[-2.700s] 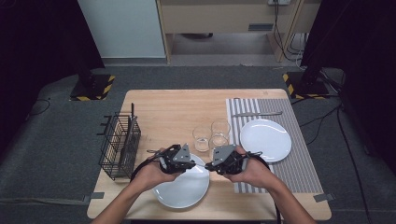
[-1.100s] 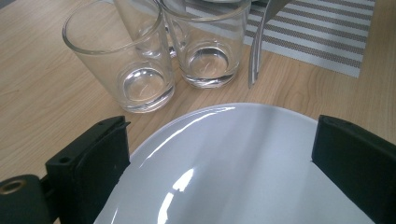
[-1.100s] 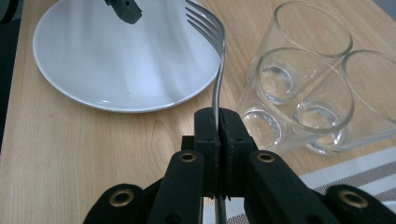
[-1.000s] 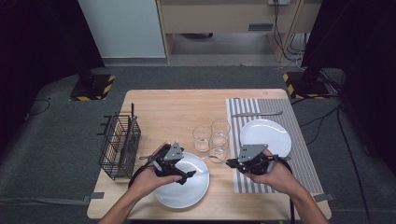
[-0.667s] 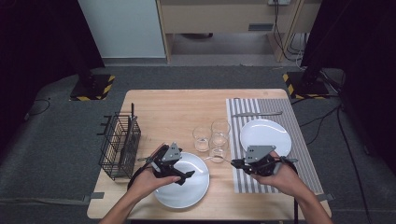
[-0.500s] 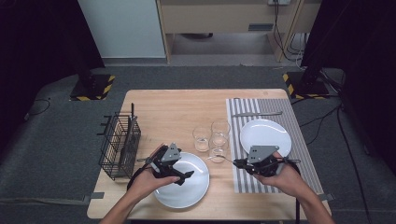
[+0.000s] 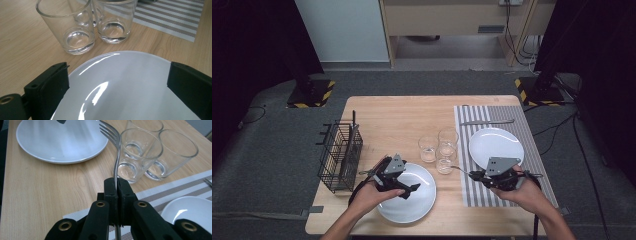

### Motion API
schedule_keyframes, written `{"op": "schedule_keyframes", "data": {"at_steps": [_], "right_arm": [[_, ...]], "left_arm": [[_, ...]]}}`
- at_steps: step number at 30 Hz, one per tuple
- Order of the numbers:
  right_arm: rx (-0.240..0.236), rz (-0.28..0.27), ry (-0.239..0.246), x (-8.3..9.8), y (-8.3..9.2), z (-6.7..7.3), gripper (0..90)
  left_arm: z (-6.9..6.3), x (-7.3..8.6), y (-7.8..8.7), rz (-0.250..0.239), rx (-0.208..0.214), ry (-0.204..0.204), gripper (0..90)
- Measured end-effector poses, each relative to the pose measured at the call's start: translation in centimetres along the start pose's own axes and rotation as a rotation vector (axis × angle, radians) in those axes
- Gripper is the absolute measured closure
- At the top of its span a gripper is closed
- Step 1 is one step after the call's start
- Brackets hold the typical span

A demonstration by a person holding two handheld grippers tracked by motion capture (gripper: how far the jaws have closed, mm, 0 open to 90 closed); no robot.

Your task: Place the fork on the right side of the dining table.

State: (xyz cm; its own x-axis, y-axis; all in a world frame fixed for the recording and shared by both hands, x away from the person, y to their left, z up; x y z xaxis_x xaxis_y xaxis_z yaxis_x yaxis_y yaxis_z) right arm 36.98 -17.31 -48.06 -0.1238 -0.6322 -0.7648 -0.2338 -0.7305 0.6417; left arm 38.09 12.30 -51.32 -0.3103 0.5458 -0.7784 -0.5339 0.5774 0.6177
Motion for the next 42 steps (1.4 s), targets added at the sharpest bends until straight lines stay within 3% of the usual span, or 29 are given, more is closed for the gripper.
{"op": "schedule_keyframes", "data": {"at_steps": [22,42], "right_arm": [[0.044,0.006,-0.036,2.1,1.9,-0.7,87.2],[0.062,0.048,-0.075,4.4,2.1,-1.4,87.2]], "left_arm": [[-0.4,0.8,-0.4,0.005,0.009,-0.004,3.4],[-0.7,1.0,0.0,-0.001,0.011,-0.008,3.4]]}}
Point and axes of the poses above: each handheld gripper's, and its own axes: y roughly backward along the jaws, x roughly out of its underside, z roughly to its left, the point moved 5 cm from there along -y, roughly forward along the jaws, and after that the axes turned 8 degrees about -x, right-handed, at the moved point
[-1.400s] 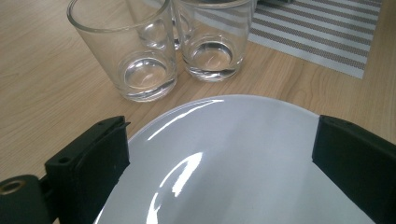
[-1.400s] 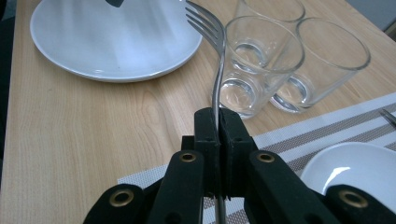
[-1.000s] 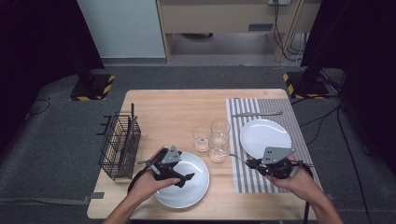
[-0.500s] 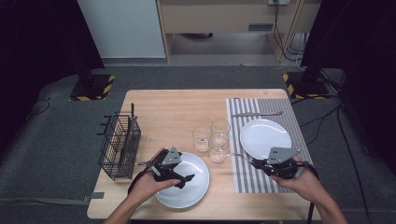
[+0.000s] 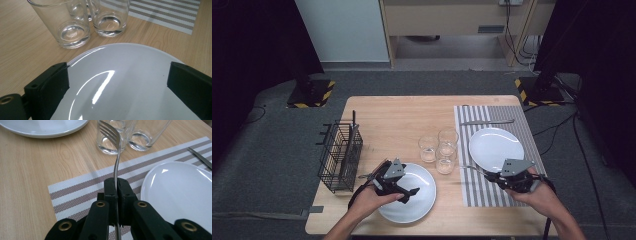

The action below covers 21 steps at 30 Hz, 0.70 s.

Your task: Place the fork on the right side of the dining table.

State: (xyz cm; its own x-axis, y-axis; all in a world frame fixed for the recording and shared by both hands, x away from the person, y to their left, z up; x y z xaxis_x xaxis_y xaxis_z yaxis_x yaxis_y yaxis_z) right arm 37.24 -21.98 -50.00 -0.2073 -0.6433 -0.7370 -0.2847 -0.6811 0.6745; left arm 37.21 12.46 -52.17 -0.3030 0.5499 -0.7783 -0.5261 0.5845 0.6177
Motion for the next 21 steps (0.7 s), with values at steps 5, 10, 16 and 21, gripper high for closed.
{"op": "schedule_keyframes", "data": {"at_steps": [5,10,16,21], "right_arm": [[0.014,-0.002,-0.008,0.6,0.2,-0.2,87.2],[0.016,-0.003,-0.016,1.4,0.3,-0.2,87.2],[0.016,-0.002,-0.032,2.3,0.0,0.1,87.2],[0.015,0.015,-0.041,3.2,-0.5,0.3,87.2]], "left_arm": [[-0.2,0.1,0.1,0.001,0.002,-0.005,3.3],[-0.1,0.2,0.2,0.002,-0.003,-0.004,3.3],[0.1,0.5,0.6,0.003,-0.010,-0.007,3.3],[0.2,0.5,0.7,0.003,-0.015,-0.003,3.3]]}}
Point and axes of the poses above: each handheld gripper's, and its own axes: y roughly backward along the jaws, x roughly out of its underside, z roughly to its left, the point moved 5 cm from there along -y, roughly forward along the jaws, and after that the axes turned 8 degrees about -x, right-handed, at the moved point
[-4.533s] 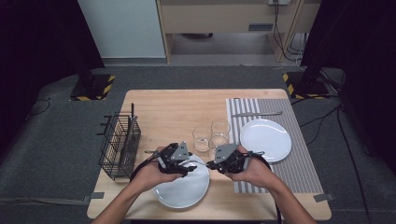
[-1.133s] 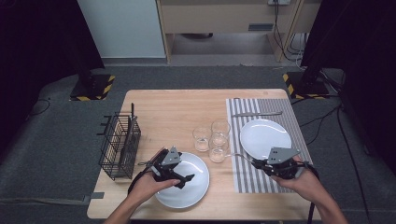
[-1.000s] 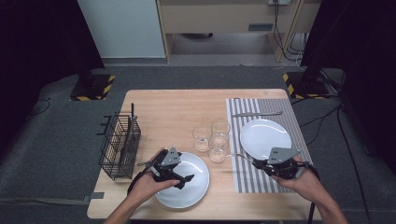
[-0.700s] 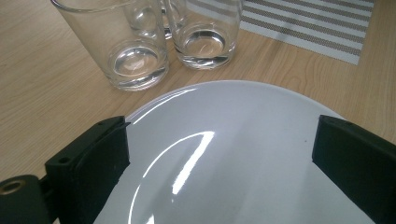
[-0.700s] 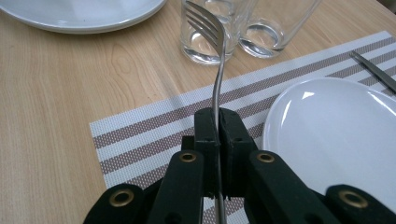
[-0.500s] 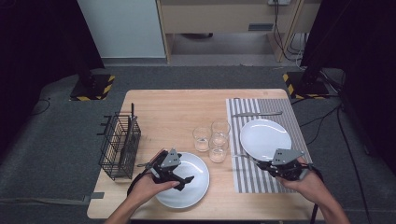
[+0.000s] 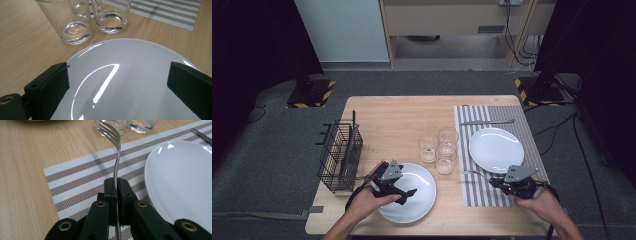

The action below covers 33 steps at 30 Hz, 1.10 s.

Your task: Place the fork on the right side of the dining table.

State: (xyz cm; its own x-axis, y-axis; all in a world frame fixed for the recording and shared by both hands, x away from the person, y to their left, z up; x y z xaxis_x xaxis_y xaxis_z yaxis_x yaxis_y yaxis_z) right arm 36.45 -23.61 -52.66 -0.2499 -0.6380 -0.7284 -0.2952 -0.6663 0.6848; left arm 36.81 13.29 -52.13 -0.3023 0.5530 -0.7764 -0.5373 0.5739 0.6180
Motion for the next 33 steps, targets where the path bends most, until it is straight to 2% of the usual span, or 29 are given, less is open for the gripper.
{"op": "schedule_keyframes", "data": {"at_steps": [16,33], "right_arm": [[-0.001,0.042,-0.028,1.8,-0.7,-0.1,87.2],[-0.003,0.068,-0.039,2.5,-1.3,-0.1,87.1]], "left_arm": [[-0.1,0.1,0.0,0.005,0.003,-0.007,3.4],[-0.2,0.1,0.0,0.005,0.005,-0.008,3.5]]}}
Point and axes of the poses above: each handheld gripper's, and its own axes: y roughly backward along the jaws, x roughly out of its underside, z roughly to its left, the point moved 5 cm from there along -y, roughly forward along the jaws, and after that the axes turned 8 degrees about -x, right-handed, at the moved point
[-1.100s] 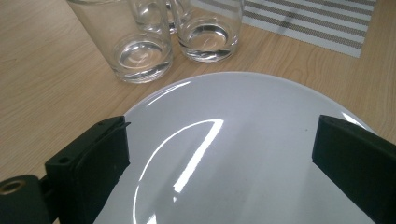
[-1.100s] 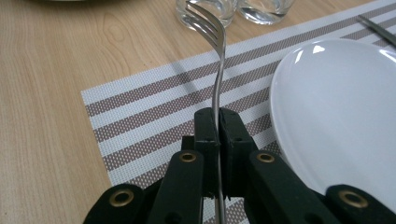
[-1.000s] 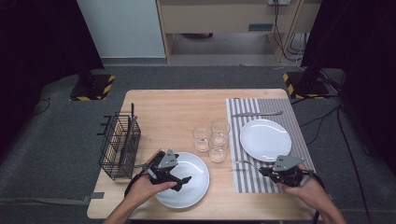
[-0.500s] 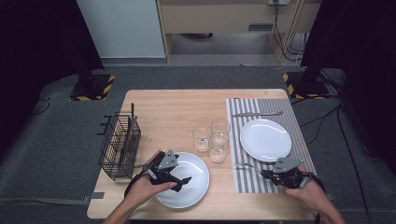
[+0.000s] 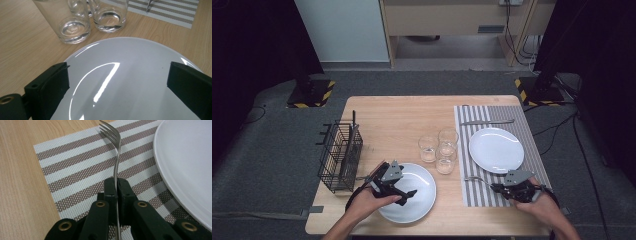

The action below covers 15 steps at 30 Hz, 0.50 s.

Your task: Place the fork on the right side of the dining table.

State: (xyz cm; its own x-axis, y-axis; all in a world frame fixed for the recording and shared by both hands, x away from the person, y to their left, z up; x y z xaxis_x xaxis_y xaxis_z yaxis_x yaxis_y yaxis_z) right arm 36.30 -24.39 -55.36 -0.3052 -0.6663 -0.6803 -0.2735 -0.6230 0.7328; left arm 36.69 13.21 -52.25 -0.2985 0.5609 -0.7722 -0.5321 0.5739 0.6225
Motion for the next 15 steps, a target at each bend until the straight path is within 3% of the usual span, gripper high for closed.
{"op": "schedule_keyframes", "data": {"at_steps": [15], "right_arm": [[-0.001,0.025,0.003,0.44,-0.20,-0.24,87.0]], "left_arm": [[-0.07,0.01,-0.05,0.003,0.002,-0.003,3.5]]}}
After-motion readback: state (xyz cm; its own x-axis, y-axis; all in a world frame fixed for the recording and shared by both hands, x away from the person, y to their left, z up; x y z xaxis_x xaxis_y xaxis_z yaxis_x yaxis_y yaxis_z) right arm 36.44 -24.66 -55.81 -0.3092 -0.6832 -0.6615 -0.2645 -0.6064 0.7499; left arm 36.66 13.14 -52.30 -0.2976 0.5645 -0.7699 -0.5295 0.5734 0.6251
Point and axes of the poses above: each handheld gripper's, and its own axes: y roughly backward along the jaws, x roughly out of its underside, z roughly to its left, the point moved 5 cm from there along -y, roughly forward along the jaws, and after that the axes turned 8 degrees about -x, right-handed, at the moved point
